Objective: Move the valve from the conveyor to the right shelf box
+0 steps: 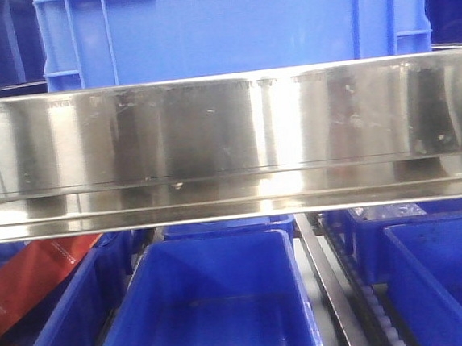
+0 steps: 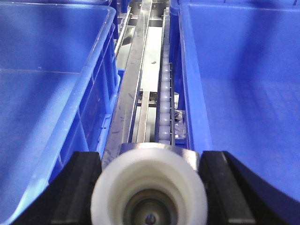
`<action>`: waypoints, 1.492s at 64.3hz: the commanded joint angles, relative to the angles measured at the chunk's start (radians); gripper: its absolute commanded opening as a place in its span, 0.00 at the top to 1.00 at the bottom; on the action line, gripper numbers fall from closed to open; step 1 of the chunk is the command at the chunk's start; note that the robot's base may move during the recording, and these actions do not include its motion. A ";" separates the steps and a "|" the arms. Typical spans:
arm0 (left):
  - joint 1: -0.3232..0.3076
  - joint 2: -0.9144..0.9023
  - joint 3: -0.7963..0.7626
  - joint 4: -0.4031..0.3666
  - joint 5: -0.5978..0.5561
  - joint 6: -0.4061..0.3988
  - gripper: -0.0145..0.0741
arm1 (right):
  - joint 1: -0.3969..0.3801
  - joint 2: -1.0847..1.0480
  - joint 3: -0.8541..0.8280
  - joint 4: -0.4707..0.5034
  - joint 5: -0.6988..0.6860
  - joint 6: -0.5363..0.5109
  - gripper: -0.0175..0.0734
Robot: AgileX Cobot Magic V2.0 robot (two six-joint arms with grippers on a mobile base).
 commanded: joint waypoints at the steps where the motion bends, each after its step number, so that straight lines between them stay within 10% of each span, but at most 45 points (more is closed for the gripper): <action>1: -0.001 -0.013 -0.014 -0.006 -0.056 -0.007 0.96 | -0.002 -0.015 -0.017 -0.005 -0.069 -0.001 0.97; 83: -0.004 -0.013 -0.022 -0.039 -0.048 -0.007 0.96 | -0.002 -0.015 -0.040 0.004 -0.080 -0.001 0.97; 96: -0.166 0.019 -0.129 -0.041 -0.024 0.003 0.96 | 0.057 0.015 -0.191 0.037 -0.090 -0.001 0.97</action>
